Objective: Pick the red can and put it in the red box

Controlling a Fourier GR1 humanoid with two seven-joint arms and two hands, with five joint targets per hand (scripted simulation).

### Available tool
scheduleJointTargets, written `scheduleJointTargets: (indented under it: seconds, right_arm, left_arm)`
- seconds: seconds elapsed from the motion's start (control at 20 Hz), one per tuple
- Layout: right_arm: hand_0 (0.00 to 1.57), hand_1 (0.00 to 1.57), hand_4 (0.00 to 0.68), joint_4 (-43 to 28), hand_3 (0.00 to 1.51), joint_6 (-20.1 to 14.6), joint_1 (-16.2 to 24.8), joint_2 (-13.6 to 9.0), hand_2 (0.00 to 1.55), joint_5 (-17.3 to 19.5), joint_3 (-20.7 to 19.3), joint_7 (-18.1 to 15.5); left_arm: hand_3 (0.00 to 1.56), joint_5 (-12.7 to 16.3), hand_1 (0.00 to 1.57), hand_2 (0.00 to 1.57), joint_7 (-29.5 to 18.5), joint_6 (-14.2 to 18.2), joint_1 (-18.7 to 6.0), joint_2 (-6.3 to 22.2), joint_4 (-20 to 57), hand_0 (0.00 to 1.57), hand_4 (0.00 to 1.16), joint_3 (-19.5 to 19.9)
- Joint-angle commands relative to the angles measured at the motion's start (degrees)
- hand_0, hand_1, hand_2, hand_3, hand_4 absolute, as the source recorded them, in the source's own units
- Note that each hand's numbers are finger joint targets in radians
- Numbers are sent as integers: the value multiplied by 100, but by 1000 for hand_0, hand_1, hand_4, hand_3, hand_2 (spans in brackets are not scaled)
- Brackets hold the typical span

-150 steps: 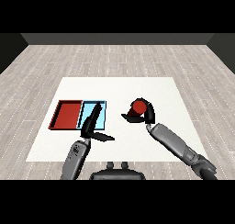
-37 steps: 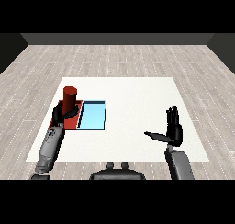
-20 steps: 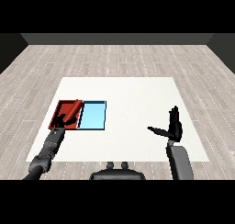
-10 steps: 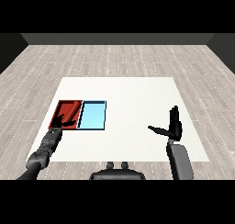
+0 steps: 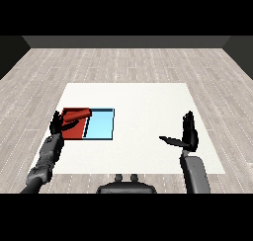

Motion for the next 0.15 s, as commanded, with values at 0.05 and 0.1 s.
scheduleJointTargets:
  seconds: [0.05, 0.1]
  right_arm:
    - [0, 0, 0, -242, 0, 249, -24, 117, 0, -144, 301, 46]
    - [0, 0, 0, -340, 0, 357, 61, 126, 0, -231, 329, -19]
  left_arm:
    - [0, 615, 0, 0, -1362, -1212, -95, -371, -1182, 0, 0, 315]
    - [0, 687, 0, 0, -1487, -1316, 88, -544, -1343, 0, 0, 302]
